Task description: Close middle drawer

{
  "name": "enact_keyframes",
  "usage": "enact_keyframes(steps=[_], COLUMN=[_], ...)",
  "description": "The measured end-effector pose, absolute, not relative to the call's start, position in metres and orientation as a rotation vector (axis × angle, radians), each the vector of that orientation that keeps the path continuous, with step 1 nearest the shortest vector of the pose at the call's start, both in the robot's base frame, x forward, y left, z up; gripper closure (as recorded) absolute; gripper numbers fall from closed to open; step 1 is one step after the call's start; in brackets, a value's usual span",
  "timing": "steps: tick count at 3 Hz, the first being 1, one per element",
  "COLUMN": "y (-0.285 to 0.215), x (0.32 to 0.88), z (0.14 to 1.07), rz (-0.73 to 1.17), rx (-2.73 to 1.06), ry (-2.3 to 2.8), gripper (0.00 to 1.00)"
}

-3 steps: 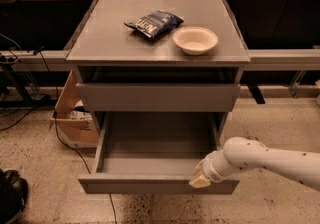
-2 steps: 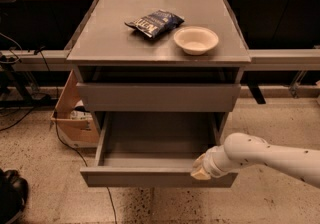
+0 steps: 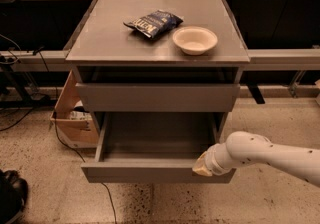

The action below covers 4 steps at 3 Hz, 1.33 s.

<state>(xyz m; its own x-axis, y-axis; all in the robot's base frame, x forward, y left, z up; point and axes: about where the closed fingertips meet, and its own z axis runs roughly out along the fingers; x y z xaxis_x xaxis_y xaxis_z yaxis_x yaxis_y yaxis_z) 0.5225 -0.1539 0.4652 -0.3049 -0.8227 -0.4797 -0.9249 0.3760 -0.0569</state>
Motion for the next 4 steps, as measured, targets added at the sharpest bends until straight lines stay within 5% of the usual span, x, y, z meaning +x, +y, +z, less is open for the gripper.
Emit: enact_keyframes(steps=[2, 3, 4], y=[-0.194, -0.207, -0.208], x=[0.533, 0.518, 0.511], z=[0.552, 0.575, 0.576], rz=[0.17, 0.217, 0.293], rx=[-1.509, -1.512, -1.508], ry=[2.104, 2.066, 2.035], gripper=[0.01, 1.0, 1.0])
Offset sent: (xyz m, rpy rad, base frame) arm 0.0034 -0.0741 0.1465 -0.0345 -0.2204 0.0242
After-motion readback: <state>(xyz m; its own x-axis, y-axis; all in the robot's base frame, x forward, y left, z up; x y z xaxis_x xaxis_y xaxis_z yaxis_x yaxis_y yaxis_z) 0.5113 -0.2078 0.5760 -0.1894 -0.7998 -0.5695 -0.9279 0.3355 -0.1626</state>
